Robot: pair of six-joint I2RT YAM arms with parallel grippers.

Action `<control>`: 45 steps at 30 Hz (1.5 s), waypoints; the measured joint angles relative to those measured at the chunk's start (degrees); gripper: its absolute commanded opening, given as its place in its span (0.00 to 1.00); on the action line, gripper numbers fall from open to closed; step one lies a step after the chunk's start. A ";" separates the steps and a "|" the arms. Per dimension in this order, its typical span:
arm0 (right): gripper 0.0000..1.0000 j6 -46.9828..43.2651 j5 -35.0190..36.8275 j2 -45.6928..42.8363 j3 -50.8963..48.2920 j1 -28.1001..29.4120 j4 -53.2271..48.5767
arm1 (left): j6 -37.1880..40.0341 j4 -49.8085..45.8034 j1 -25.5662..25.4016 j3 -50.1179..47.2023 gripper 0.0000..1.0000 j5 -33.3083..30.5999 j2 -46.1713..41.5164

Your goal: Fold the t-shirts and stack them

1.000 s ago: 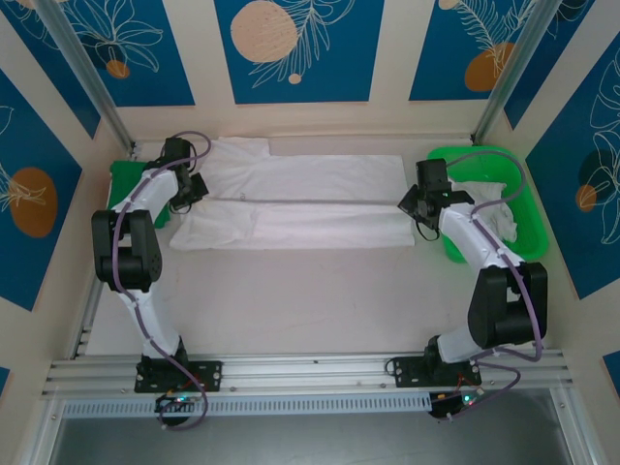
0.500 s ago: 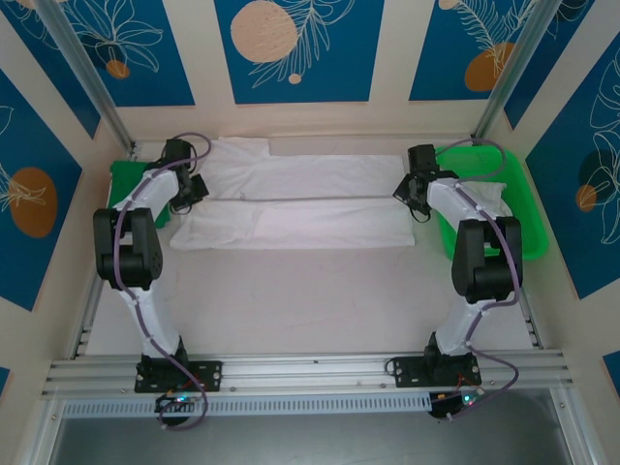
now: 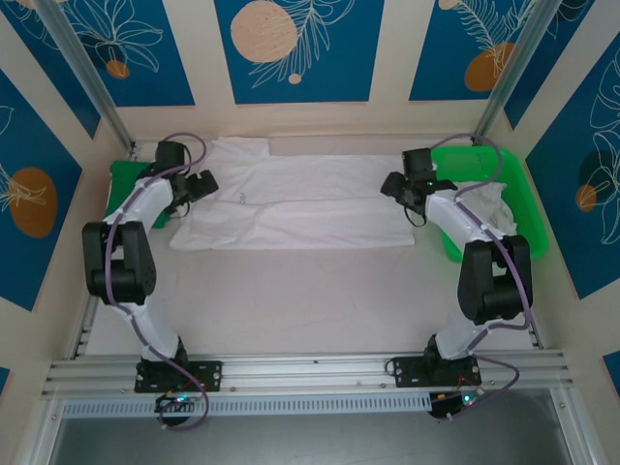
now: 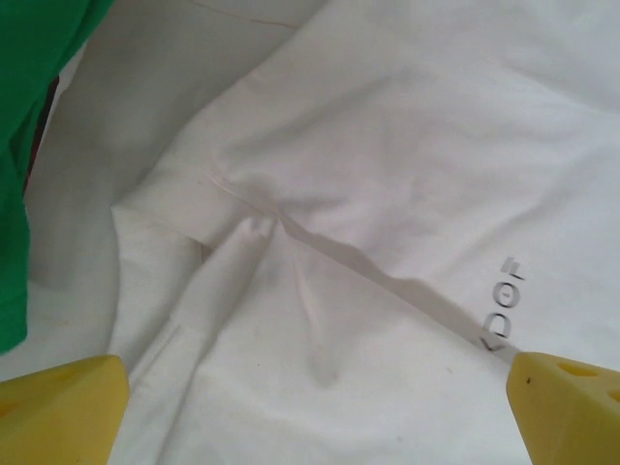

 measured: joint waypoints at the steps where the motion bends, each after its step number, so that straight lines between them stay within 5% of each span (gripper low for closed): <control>1: 0.69 0.02 -0.74 0.15 -0.83 1.40 0.79 | -0.52 0.92 -0.42 -1.36 1.00 0.48 -1.29; 7: 0.65 2.21 -4.57 5.03 -3.91 7.23 2.38 | -3.93 5.95 -4.11 -9.73 1.00 2.91 -3.15; 14: 0.63 5.90 -6.73 6.62 -10.60 6.78 3.80 | -5.99 8.96 -5.09 -17.57 1.00 3.39 -2.40; 25: 0.63 10.93 -7.52 -3.85 -21.35 7.72 2.08 | -7.43 16.31 -5.11 -34.67 1.00 3.82 -15.08; 35: 0.63 18.86 -7.58 -20.26 -33.83 11.58 -6.93 | -10.43 11.96 -5.09 -48.39 1.00 4.26 -32.52; 45: 0.66 19.54 -7.74 -26.77 -32.65 12.26 -14.05 | -12.37 0.98 -5.09 -46.45 1.00 4.20 -37.94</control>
